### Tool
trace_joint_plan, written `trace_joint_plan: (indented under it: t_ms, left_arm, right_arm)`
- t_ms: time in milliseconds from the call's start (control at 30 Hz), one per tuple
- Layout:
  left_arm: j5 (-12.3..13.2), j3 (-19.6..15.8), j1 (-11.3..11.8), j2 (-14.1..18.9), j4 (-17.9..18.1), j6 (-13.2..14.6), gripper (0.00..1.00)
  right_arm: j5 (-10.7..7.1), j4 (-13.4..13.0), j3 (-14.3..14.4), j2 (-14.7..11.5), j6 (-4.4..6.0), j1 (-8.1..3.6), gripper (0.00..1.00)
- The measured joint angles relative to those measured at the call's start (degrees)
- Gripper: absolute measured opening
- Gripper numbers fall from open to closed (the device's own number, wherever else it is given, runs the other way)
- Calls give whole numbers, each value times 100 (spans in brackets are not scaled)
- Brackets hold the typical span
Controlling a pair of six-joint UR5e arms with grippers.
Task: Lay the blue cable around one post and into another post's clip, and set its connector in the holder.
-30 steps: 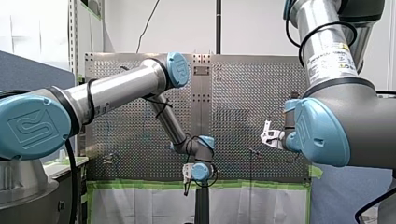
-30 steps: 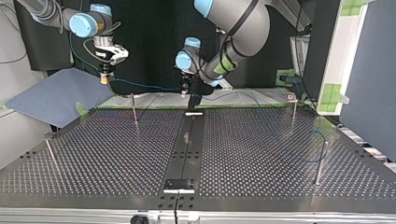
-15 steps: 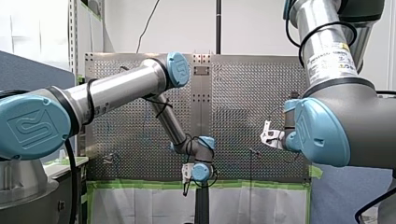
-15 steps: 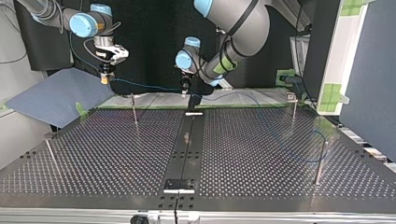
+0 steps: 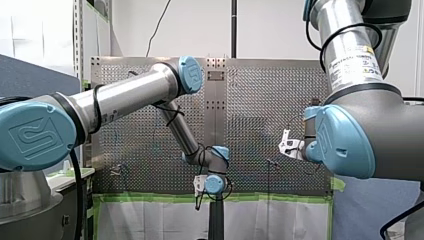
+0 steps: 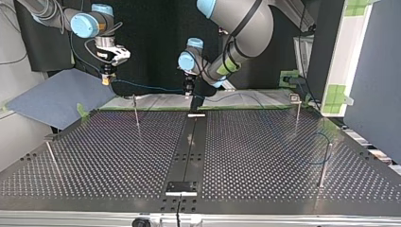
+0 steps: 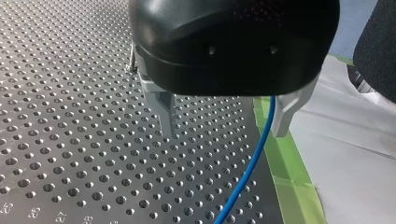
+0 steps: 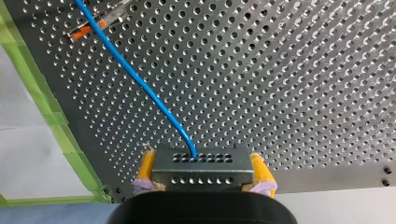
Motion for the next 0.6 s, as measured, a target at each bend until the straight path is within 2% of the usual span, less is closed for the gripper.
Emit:
trace_joint_plan:
  t_ms: [67,100,167,200,233,300,333,400,433,600]
  left_arm:
    - [-3,0,0,0,2,1,81]
    - [-4,0,0,0,2,2,81]
    - [-5,-3,-1,0,4,6,73]
    - [-6,-5,-2,-1,4,8,73]
    - [-6,-5,-4,0,4,10,67]
    - [-6,-7,-9,-1,5,12,63]
    - [-6,-8,-12,-1,5,13,57]
    - [-3,-9,-19,-1,7,15,57]
    - [0,-9,-21,-1,7,15,49]
    - [7,-10,-24,-1,8,17,41]
  right_arm:
    - [0,-2,0,0,0,0,0]
    - [0,-2,0,0,0,0,0]
    - [1,-3,2,0,-1,0,0]
    - [1,-3,1,1,-1,0,0]
    - [1,-3,2,1,-1,0,0]
    - [1,-4,1,1,-4,0,0]
    - [0,-3,2,1,-4,0,0]
    - [-3,-4,2,1,-2,0,0]
    - [-4,-3,1,1,-2,0,0]
    - [-8,-4,0,0,0,0,0]
